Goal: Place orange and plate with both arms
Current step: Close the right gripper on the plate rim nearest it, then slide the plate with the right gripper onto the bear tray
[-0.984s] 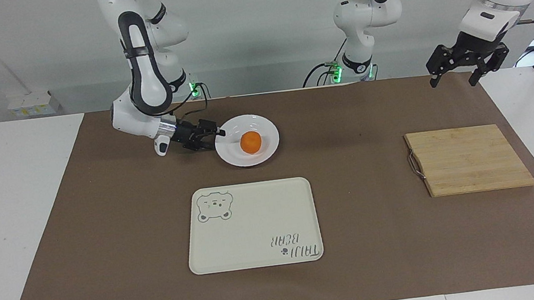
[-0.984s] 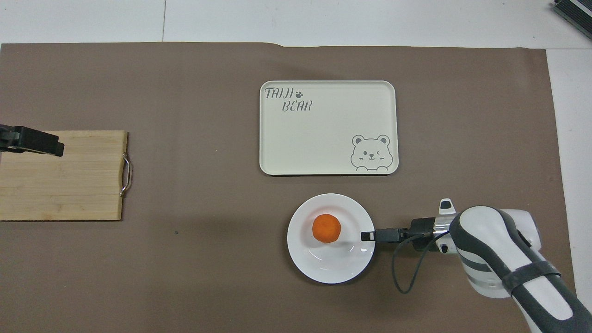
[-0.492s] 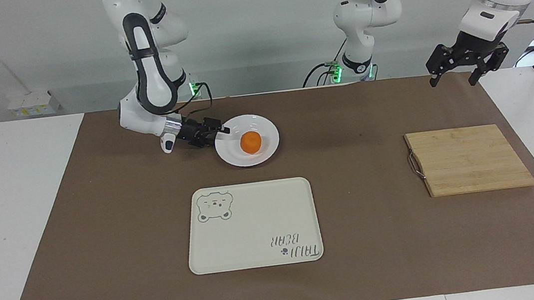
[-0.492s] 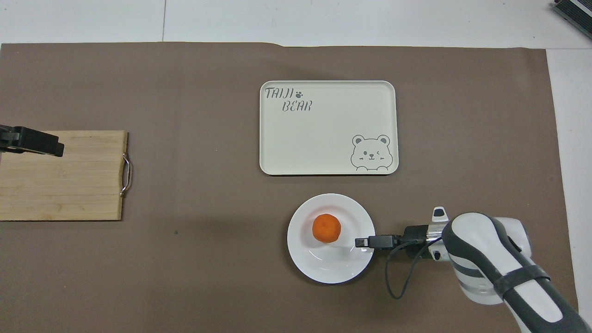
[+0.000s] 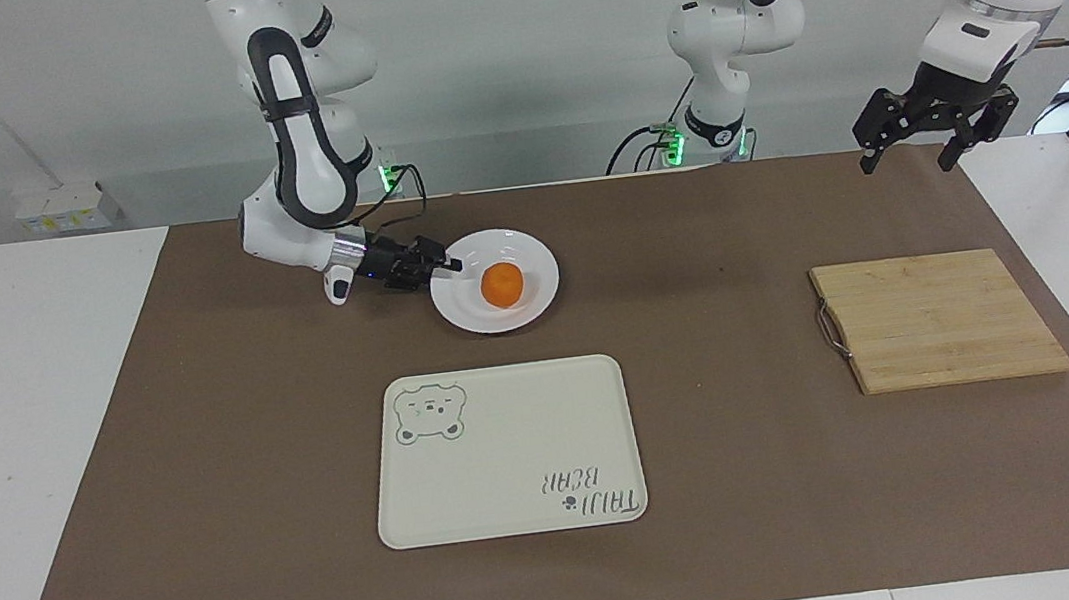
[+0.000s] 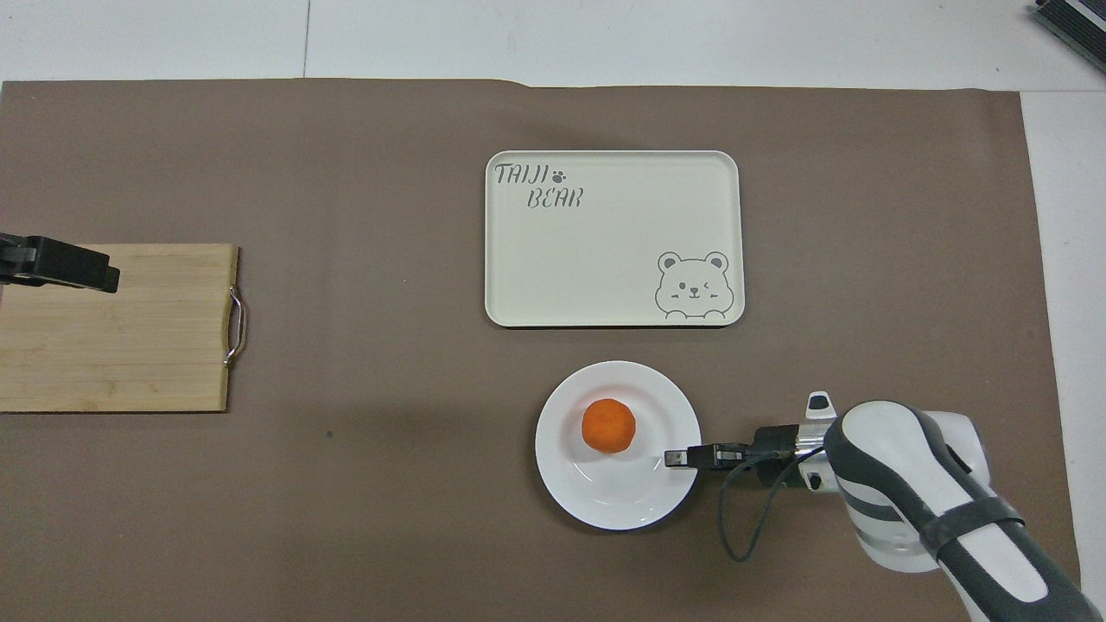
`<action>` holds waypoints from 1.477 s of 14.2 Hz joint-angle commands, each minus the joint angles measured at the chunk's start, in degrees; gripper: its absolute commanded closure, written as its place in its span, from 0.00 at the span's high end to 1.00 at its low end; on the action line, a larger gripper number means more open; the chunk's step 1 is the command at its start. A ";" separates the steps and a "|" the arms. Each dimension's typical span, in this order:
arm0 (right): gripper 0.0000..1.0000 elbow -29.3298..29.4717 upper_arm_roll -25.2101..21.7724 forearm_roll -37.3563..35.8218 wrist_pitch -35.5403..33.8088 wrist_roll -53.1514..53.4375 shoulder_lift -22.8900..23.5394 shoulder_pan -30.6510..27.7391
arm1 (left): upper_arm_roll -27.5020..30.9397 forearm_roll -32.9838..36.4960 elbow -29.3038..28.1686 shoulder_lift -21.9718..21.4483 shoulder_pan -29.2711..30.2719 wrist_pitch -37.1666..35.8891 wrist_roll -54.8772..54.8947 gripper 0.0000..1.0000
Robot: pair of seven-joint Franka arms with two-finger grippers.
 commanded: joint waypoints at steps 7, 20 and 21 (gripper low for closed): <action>0.00 0.77 -0.03 2.57 -0.02 0.42 -0.03 -0.07 | -0.57 1.05 0.41 -0.44 0.65 -1.08 0.46 1.00; 0.00 12.71 -0.12 8.28 -8.46 3.57 5.84 -3.77 | -0.57 1.05 0.41 -0.44 0.65 -1.08 0.46 1.00; 0.00 15.51 -0.12 8.11 -8.46 5.50 7.60 -3.77 | -0.57 1.05 0.41 -0.44 0.65 -1.08 0.46 1.00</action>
